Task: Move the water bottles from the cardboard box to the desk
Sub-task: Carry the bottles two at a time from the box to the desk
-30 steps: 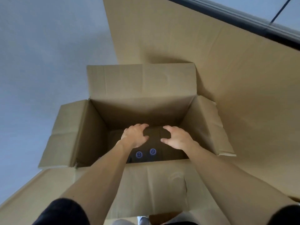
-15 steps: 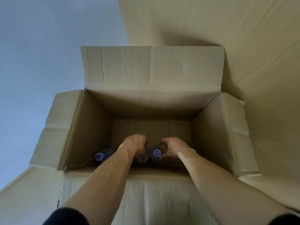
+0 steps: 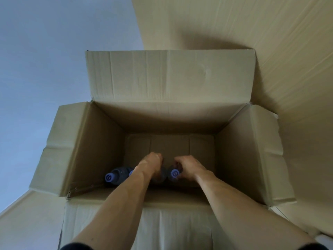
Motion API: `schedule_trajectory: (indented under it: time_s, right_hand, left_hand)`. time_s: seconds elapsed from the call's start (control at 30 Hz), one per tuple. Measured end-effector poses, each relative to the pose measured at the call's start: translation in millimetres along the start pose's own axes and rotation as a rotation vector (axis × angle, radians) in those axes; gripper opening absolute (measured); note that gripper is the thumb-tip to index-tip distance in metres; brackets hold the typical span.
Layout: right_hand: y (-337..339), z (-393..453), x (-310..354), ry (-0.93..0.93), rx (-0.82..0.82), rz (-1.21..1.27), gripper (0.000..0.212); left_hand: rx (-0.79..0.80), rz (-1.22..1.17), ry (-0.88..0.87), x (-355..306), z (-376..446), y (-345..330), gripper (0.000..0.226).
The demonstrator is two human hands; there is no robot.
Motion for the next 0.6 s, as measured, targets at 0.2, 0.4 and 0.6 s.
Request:
schedule_trajectory:
  time_s: [0.2, 0.4, 0.6]
  right_hand:
    - [-1.0, 1.7, 0.2, 0.013, -0.001, 0.015, 0.03]
    - [-2.0, 4.9, 1.3, 0.05, 0.053, -0.002, 0.029]
    - [3.0, 6.4, -6.5, 0.008, 0.072, 0.101, 0.028]
  left_hand:
    - [-0.03, -0.064, 0.023, 2.9, -0.8, -3.3, 0.043]
    - [-0.037, -0.073, 0.023, 4.6, -0.3, -5.1, 0.042]
    - [-0.057, -0.104, 0.041, 4.6, 6.1, -0.1, 0.041]
Point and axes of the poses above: each hand's wrist, its own z-axis towards the middle knuckle, its own y-axis out of the back of the hand, x = y × z, the point moved 1 cm from there along z, towards the middle knuckle, and after that the axes turned 1 degree about x, right-handed, at the moved point
